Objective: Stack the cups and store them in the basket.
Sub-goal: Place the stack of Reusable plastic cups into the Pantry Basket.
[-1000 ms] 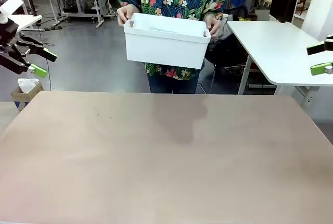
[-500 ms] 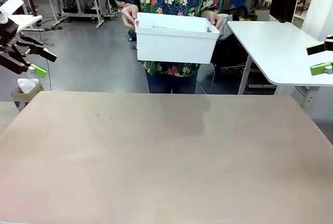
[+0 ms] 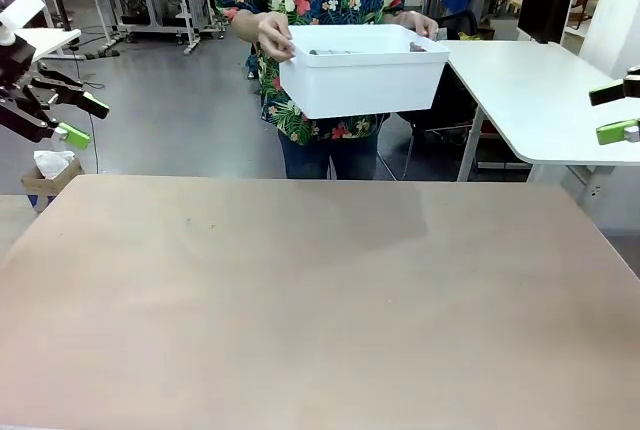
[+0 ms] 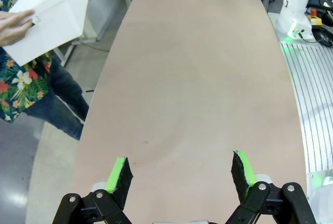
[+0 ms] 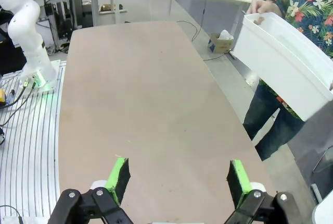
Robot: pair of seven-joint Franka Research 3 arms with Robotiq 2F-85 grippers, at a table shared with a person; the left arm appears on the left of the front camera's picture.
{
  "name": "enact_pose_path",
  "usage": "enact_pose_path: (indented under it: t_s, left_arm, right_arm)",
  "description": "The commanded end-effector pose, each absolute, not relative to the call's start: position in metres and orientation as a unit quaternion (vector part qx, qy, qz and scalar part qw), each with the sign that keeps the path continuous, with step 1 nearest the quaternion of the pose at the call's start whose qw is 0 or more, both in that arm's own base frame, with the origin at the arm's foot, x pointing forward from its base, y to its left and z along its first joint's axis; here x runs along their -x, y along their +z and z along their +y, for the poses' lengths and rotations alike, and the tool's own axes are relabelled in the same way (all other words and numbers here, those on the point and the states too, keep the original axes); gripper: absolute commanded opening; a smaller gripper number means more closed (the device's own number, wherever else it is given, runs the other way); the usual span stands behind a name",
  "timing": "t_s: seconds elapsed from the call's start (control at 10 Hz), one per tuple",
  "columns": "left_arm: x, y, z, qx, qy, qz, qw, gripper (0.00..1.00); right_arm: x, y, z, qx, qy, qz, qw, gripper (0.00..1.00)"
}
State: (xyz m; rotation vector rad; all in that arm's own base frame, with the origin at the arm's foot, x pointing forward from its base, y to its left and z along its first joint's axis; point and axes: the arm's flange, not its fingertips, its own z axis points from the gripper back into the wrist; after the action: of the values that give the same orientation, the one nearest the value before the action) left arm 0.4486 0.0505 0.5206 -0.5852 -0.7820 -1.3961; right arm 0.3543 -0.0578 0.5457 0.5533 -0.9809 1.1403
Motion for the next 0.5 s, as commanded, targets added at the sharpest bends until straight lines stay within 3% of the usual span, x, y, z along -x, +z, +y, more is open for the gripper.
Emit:
enact_pose_path:
  t_s: [0.0, 0.4]
  left_arm:
    - [-0.4474, 0.5210, 0.0507, 0.259, -0.618, -0.341, 0.660, 1.00]
    - [-0.4474, 0.5210, 0.0507, 0.259, -0.618, -0.341, 0.660, 1.00]
  right_arm:
    - [-0.3558, 0.5490, -0.0571, -0.252, 0.510, -0.450, 0.688, 1.00]
    - [-0.3558, 0.5490, -0.0571, -0.252, 0.510, -0.450, 0.688, 1.00]
